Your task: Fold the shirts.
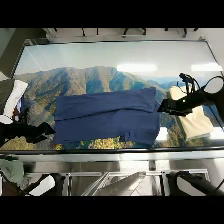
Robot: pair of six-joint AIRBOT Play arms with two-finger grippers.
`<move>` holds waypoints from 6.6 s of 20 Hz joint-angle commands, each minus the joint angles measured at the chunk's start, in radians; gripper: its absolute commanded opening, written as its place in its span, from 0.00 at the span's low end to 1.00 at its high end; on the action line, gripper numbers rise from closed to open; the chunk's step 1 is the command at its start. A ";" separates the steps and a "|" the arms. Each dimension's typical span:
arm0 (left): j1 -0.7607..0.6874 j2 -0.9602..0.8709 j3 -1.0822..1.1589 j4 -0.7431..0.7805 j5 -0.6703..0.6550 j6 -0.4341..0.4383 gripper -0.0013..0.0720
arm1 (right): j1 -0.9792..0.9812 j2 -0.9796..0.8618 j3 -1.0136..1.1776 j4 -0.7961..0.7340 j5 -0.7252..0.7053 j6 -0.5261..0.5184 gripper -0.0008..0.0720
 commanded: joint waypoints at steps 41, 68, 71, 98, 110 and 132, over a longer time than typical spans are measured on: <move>-0.089 0.016 0.084 -0.004 -0.167 -0.002 0.03 | -0.003 0.030 -0.695 0.462 -0.480 -0.275 0.04; -0.239 -0.235 0.409 0.184 -0.172 -0.074 0.03 | 0.054 -0.115 -0.092 0.116 -0.269 -0.055 0.04; -0.240 -0.348 0.455 0.153 -0.154 -0.049 0.03 | 0.057 -0.218 -0.082 0.115 -0.328 -0.039 0.04; -0.215 0.077 0.420 0.097 -0.171 -0.158 0.03 | -0.221 -0.322 -0.140 0.158 -0.069 -0.298 0.98; -0.454 -0.033 0.532 0.099 -0.216 -0.124 0.03 | -0.120 -0.475 -0.140 0.381 -0.149 -0.383 0.58; -1.162 -0.653 0.746 -0.139 0.119 -0.164 0.03 | 0.060 0.165 0.016 0.311 0.066 0.068 0.04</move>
